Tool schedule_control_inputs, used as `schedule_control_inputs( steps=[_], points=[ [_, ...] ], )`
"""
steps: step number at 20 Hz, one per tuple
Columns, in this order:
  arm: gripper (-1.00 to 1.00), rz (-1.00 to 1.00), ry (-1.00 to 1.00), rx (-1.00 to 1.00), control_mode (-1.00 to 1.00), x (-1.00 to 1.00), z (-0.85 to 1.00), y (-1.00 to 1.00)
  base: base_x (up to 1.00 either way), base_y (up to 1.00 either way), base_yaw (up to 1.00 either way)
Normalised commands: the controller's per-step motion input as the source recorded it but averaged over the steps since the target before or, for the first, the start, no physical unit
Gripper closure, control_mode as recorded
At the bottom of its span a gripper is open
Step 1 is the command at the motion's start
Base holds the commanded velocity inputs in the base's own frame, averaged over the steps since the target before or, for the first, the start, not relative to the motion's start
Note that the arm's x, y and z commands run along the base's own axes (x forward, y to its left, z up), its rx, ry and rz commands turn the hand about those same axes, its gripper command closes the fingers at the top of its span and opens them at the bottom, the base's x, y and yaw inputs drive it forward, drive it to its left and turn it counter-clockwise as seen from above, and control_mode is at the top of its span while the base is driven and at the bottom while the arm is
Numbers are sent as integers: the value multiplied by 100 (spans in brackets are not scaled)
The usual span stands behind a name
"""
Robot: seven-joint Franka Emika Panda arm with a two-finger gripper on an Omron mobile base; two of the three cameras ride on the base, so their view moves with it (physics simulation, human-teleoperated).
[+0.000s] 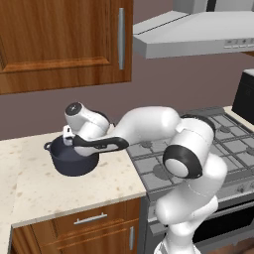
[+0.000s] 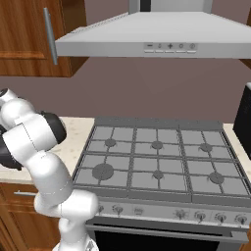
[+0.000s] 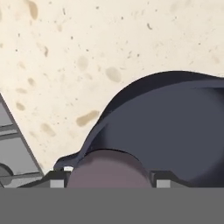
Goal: Turn on the sink faucet. Then move the eggplant from the counter to the sink. Turn off the sink. Move the vegetable from the sink to the pot next to the stove. Finally move the pot to the front left burner.
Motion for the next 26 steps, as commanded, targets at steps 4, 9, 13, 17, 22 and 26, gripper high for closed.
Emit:
schedule_control_inputs(
  steps=[4, 9, 13, 17, 22, 26],
  points=[
    [100, 0, 3, -1, -100, 12, -17, 15, 0, 0, 0],
    [100, 0, 3, 0, -100, 2, -23, 6, 0, 0, 0],
    [100, 0, 5, 0, -100, 7, -22, 8, 0, 0, 0],
    [100, 0, 6, 0, -100, 9, -21, 5, 0, 0, 0],
    [100, 0, 4, 0, -100, 3, -18, 6, 0, 0, 0],
    [100, 0, 3, 0, -100, 1, -10, 5, 0, 0, 0]
  ],
)
